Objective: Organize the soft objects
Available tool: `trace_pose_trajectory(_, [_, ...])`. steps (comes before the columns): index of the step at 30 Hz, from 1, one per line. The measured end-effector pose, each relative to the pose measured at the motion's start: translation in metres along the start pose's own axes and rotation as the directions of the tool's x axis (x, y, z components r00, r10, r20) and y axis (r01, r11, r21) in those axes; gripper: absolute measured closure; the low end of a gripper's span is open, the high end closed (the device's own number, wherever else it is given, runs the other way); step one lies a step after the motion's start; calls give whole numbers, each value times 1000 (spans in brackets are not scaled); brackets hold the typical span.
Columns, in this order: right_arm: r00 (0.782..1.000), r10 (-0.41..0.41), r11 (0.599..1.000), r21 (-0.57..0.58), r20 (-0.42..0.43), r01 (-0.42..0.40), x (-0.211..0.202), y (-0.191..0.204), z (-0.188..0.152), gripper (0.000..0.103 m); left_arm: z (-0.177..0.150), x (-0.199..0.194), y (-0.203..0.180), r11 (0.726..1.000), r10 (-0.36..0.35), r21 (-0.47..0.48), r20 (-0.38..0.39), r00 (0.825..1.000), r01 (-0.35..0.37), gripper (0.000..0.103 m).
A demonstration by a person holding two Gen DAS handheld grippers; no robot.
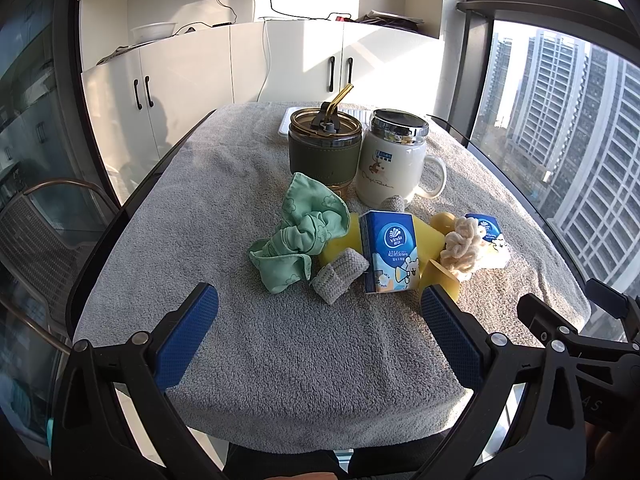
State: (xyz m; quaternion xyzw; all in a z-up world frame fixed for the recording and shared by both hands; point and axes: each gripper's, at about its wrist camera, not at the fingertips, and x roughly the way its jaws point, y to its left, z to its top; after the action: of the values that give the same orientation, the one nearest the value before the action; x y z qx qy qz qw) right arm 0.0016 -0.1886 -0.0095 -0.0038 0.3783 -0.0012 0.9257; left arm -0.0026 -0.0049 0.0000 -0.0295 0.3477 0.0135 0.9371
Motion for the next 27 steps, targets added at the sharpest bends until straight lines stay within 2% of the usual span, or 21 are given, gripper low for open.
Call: trace_pose_trajectory(27, [1000,9,1000,-1,3,-9,2,-1,1,0,0,5,2,1000,0,9,-6,1000,0,0])
